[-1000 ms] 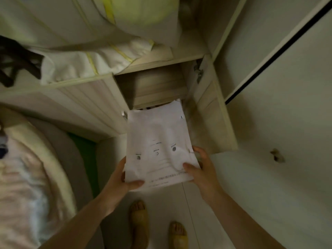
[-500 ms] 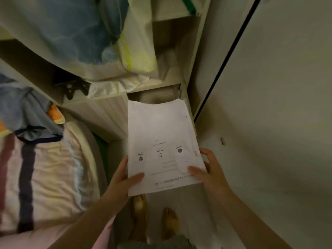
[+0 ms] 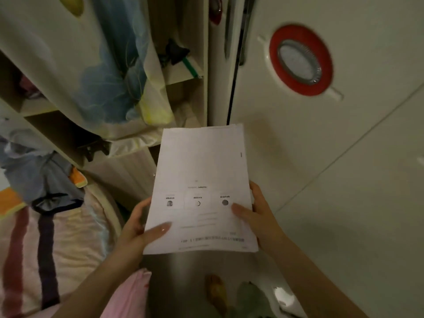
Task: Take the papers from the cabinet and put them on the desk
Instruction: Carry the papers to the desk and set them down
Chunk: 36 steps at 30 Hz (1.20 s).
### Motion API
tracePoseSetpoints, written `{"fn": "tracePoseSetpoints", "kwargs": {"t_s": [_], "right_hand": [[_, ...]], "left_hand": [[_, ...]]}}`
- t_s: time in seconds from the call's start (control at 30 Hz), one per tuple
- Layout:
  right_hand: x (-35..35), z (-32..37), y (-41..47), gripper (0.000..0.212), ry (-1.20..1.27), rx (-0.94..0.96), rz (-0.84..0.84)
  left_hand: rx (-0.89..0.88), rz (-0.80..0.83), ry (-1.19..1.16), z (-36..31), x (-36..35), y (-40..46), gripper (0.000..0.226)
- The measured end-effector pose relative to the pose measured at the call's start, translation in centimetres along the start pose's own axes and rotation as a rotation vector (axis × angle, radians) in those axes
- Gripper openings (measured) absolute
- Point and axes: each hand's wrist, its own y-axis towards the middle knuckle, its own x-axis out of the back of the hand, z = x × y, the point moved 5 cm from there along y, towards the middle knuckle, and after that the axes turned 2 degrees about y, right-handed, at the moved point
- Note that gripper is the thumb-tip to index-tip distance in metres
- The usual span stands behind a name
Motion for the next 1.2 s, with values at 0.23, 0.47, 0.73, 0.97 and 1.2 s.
{"fn": "tracePoseSetpoints", "kwargs": {"t_s": [0.23,0.47,0.73,0.97,1.2], "right_hand": [[1.0,-1.6,-12.4,0.049,0.116,0.067,-0.175],[2.7,-4.1,-23.2,0.051,0.216,0.091,-0.284],[7.2,-9.8,-35.4,0.058,0.251,0.044,-0.471],[12.3,-14.6,-46.5,0.076,0.234,0.021,-0.712],[17.2,-19.3,-59.2,0.090,0.179,0.060,-0.962]], "left_hand": [[0.069,0.288,-0.044,-0.2,-2.1,-6.5,0.068],[0.055,0.562,0.097,0.7,-8.3,-11.7,0.072],[0.045,0.622,0.330,4.9,-15.3,-18.4,0.065],[0.144,0.822,0.366,10.2,-21.9,-24.9,0.078],[0.036,1.049,0.458,14.6,-32.5,-32.3,0.092]]}}
